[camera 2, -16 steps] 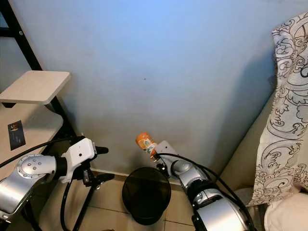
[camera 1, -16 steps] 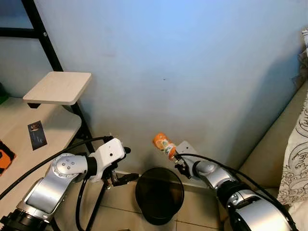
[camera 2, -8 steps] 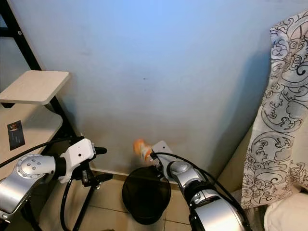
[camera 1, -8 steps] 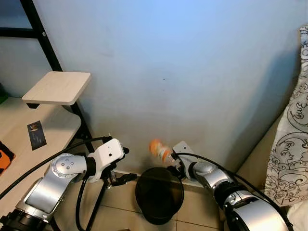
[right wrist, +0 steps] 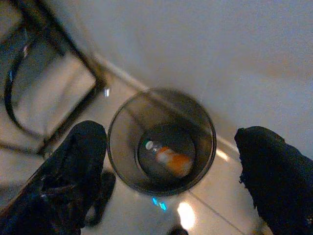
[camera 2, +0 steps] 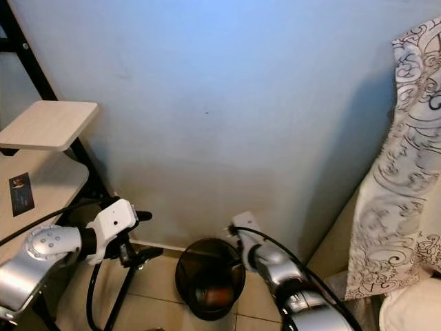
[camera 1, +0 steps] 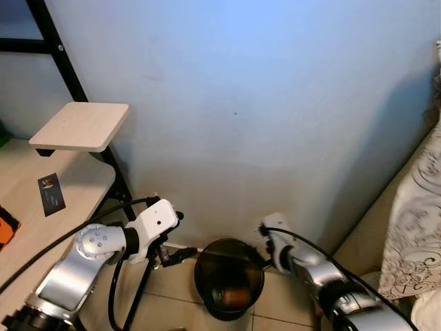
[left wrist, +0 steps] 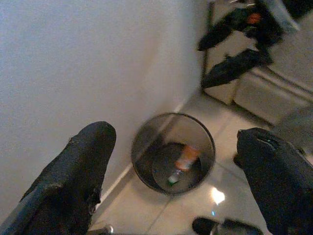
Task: Clean up the room
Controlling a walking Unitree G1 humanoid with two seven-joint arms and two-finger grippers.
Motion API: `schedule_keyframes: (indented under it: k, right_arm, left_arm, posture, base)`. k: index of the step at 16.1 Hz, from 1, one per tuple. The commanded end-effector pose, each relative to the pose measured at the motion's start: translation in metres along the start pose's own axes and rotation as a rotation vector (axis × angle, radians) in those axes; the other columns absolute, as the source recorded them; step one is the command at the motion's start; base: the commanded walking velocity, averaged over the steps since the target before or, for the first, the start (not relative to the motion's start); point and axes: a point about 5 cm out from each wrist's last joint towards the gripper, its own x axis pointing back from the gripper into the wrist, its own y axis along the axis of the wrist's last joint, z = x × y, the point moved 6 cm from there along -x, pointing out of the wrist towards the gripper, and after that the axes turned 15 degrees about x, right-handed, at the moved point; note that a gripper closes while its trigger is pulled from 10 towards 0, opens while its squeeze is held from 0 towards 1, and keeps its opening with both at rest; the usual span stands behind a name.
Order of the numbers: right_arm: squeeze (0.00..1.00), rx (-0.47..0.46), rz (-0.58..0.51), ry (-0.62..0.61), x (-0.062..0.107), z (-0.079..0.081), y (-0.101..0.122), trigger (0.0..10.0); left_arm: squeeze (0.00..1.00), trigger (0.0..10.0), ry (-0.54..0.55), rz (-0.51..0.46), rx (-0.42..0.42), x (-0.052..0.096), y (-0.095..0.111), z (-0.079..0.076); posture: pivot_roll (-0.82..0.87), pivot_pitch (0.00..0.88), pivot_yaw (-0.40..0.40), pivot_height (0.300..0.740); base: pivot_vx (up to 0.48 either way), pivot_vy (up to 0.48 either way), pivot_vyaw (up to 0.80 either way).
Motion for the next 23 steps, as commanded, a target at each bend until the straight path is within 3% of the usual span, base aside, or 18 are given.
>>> schedule_keyframes:
  k: [1, 2, 3, 4, 6, 9, 11, 15, 17, 21, 23]
  right_arm:
    - [1.00, -0.047, -0.105, -0.044, 0.005, -0.010, 0.016, 10.0]
    - [1.00, -0.102, -0.225, -0.115, 0.018, -0.021, 0.028, 10.0]
    - [1.00, -0.135, -0.269, -0.182, 0.029, -0.029, 0.030, 10.0]
    - [1.00, -0.154, -0.283, -0.214, 0.034, -0.032, 0.031, 10.0]
    - [1.00, -0.267, -0.380, -0.350, 0.058, -0.041, 0.043, 10.0]
    - [1.00, -0.324, -0.442, -0.453, 0.082, -0.041, 0.052, 10.0]
    - [1.00, -0.342, -0.437, -0.473, 0.091, -0.039, 0.052, 10.0]
    - [1.00, -0.313, -0.403, -0.494, 0.097, -0.040, 0.049, 10.0]
    - [1.00, -0.264, -0.366, -0.503, 0.098, -0.043, 0.045, 10.0]
    - [1.00, -0.392, -0.426, -0.456, 0.102, -0.044, 0.057, 10.0]
    - [1.00, -0.339, -0.425, -0.498, 0.105, -0.053, 0.060, 10.0]
  left_arm:
    - [0.00, 10.0, 0.104, -0.056, 0.017, 0.004, 0.009, 0.013]
    - [0.00, 10.0, 0.234, -0.149, 0.113, 0.005, 0.018, 0.026]
    - [0.00, 10.0, 0.304, -0.199, 0.158, 0.006, 0.021, 0.031]
    - [0.00, 10.0, 0.340, -0.209, 0.161, 0.007, 0.020, 0.034]
    - [0.00, 10.0, 0.523, -0.196, 0.217, 0.012, 0.005, 0.044]
    - [0.00, 10.0, 0.627, -0.228, 0.242, 0.018, 0.002, 0.047]
    - [0.00, 10.0, 0.652, -0.201, 0.187, 0.022, -0.003, 0.049]
    - [0.00, 10.0, 0.715, -0.254, 0.303, 0.030, -0.004, 0.053]
    - [0.00, 10.0, 0.720, -0.254, 0.291, 0.031, -0.003, 0.053]
    - [0.00, 10.0, 0.729, -0.263, 0.299, 0.032, -0.002, 0.053]
    - [0.00, 10.0, 0.708, -0.269, 0.285, 0.027, 0.005, 0.053]
  posture:
    - [-0.01, 0.000, 0.053, 0.740]
    - [-0.03, 0.000, 0.066, 0.740]
    - [-0.03, 0.000, 0.070, 0.740]
    - [-0.04, 0.000, 0.071, 0.740]
    - [-0.04, 0.000, 0.069, 0.740]
    - [-0.04, 0.000, 0.053, 0.740]
    - [-0.03, 0.000, 0.051, 0.740]
    - [-0.01, 0.000, 0.024, 0.740]
    - [0.00, 0.000, 0.010, 0.740]
    - [0.00, 0.000, -0.004, 0.740]
    - [-0.01, 0.000, -0.001, 0.740]
  base:
    - [0.000, 0.000, 0.00]
    - [0.000, 0.000, 0.00]
    - [0.000, 0.000, 0.00]
    - [0.000, 0.000, 0.00]
    - [0.000, 0.000, -0.77]
    - [0.000, 0.000, -0.77]
    - [0.000, 0.000, -0.77]
    - [0.000, 0.000, -0.77]
    - [0.000, 0.000, -0.77]
    - [0.000, 0.000, -0.79]
    - [0.000, 0.000, -0.80]
